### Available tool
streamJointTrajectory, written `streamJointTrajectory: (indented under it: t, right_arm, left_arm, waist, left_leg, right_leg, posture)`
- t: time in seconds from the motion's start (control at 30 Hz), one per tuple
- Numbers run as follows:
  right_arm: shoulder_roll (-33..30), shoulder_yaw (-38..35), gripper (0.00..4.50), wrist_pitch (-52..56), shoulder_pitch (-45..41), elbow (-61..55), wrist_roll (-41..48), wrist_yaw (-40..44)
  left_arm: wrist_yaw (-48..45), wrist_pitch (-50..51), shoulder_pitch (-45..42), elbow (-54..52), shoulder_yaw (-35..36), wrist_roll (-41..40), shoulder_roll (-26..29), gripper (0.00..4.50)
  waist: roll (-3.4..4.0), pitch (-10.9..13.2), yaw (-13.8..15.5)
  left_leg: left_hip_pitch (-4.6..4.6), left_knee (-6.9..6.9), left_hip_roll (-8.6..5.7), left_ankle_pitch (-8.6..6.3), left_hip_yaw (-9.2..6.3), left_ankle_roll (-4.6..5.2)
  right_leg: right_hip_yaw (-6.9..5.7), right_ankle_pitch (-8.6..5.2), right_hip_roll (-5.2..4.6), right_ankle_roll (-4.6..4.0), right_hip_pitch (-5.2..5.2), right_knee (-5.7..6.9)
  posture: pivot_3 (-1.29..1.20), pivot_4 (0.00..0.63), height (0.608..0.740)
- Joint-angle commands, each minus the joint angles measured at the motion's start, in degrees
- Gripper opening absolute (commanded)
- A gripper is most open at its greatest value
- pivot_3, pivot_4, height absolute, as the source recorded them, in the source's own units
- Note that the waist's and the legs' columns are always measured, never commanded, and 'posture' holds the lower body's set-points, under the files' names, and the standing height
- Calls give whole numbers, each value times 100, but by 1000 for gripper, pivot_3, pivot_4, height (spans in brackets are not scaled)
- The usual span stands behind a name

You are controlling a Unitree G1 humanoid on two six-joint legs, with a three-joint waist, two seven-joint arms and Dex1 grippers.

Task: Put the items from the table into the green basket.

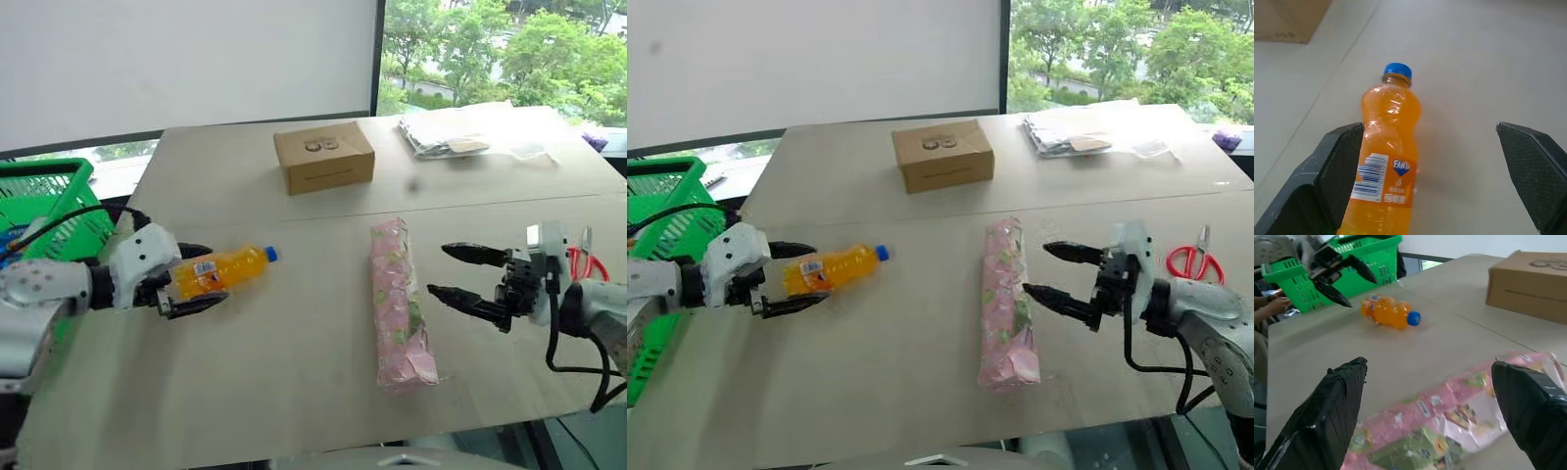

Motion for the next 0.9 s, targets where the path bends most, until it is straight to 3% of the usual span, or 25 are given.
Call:
streamJointTrajectory:
  t: [0.03, 0.23, 0.43, 0.47, 0.57, 0.6, 0.63, 0.8, 0.9]
  right_arm:
    - [-56, 196, 4384, 255, -488, -211, 141, -86]
    - [60, 450, 4384, 404, -606, -511, 26, -444]
    - [144, 419, 4384, 510, -671, -730, 178, -728]
    - [153, 417, 4384, 508, -665, -748, 190, -755]
    - [150, 437, 4500, 500, -620, -829, 223, -776]
    - [151, 445, 4500, 496, -613, -841, 225, -777]
    - [154, 453, 4500, 493, -614, -848, 224, -781]
    - [226, 498, 4500, 452, -715, -843, 221, -802]
    - [326, 518, 4500, 468, -917, -872, 316, -844]
  left_arm:
    - [-613, -446, -1186, 1041, -893, 723, 54, 4500]
    - [-896, -859, -2212, 2442, -2090, 1907, -296, 4500]
    - [-888, -1107, -2832, 3391, -2544, 2510, -677, 4500]
    - [-945, -1095, -2894, 3485, -2557, 2530, -718, 4500]
    - [-1077, -1048, -3031, 3668, -2488, 2455, -859, 3680]
    - [-1114, -1017, -3055, 3696, -2456, 2410, -899, 3189]
    - [-1136, -980, -3066, 3708, -2427, 2379, -927, 3056]
    - [-948, -880, -2870, 3539, -2170, 2220, -989, 3053]
    - [-604, -238, -2760, 3135, -1435, 1632, -1070, 3053]
  waist:
    - [-9, -5, 18]
    - [-28, -31, -55]
    - [-32, -46, -123]
    - [-34, -48, -128]
    - [-27, -64, -160]
    - [-25, -69, -161]
    - [-24, -78, -162]
    - [-29, -109, -177]
    - [-29, -111, -184]
  left_leg:
    - [-4, 2, 0, 0, -2, 0]
    - [-15, 12, -1, -4, 14, 7]
    - [-27, 32, -2, -9, 15, 16]
    - [-28, 36, -3, -10, 15, 17]
    - [-28, 44, -5, -10, 16, 19]
    - [-28, 48, -6, -9, 17, 20]
    - [-28, 51, -6, -9, 17, 20]
    - [-28, 70, -6, -9, 18, 21]
    - [-26, 82, -6, -10, 23, 21]
  right_leg:
    - [-3, 1, 1, 1, -3, 0]
    - [13, 13, 2, -2, -16, 2]
    - [14, 18, 1, 7, -21, 6]
    - [14, 21, 1, 11, -20, 6]
    - [17, 29, -1, 22, -18, 7]
    - [17, 31, -1, 25, -18, 11]
    - [17, 31, -1, 25, -17, 14]
    - [19, 33, -1, 27, -17, 31]
    - [26, 33, -1, 27, -19, 50]
  posture:
    - [28, 17, 740]
    - [-9, 10, 740]
    - [-33, 7, 740]
    - [-33, 7, 740]
    - [-52, 1, 740]
    - [-52, 1, 740]
    - [-52, 1, 740]
    - [-53, 0, 740]
    - [-57, 0, 740]
